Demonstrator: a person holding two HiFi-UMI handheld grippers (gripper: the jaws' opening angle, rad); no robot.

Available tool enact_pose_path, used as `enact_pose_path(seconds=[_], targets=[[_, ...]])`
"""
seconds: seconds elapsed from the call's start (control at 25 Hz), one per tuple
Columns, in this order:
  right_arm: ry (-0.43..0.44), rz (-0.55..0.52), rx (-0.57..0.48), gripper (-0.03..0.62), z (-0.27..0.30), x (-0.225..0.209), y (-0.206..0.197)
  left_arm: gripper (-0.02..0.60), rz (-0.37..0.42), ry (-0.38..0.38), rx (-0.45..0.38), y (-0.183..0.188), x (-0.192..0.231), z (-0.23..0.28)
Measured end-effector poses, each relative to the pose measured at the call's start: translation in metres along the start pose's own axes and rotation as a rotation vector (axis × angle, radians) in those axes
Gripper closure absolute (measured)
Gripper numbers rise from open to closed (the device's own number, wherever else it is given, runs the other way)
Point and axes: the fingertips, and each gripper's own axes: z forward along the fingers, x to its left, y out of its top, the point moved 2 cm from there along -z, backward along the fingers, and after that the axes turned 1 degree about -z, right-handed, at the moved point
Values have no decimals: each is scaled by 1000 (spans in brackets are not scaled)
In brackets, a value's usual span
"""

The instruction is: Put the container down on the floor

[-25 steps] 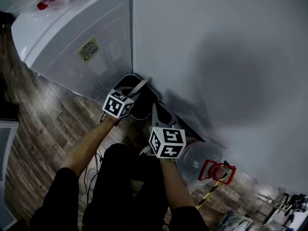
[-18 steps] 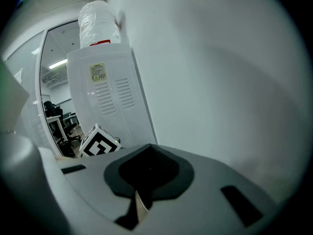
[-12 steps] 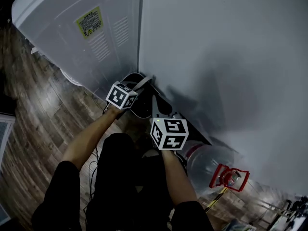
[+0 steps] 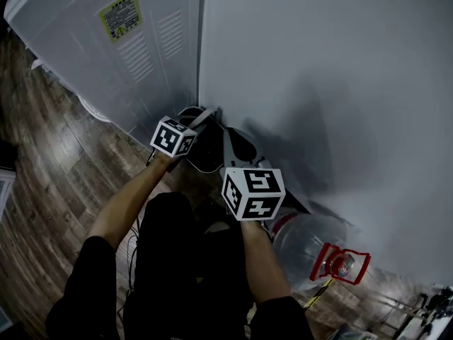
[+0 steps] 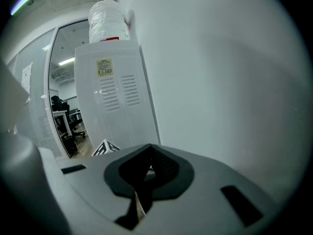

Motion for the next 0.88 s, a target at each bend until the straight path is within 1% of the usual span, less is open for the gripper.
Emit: enact_pose_path(seconds=[0.08, 0.2, 0.28, 0.4, 0.6, 0.72, 0.88], targets=[[0, -1, 6, 585, 0, -1, -1, 506, 27, 38, -4, -3, 5, -2], [5, -6, 5, 585, 1, 3, 1, 505, 137, 130, -24, -2, 11, -8], [4, -18, 0, 585, 1, 7, 4, 485, 182, 186, -63, 2, 15, -16], [9, -39, -1, 585, 2, 14, 6, 479, 180, 226, -97, 2, 21, -27], [17, -58, 11, 585, 3, 23, -2, 479, 157, 260, -124, -6, 32, -49], [16, -52, 13, 583, 4, 22, -6, 476, 165, 285, -148, -10, 35, -60], [30, -59, 7, 585, 8, 30, -2, 483, 158, 309, -210, -1, 40, -82]])
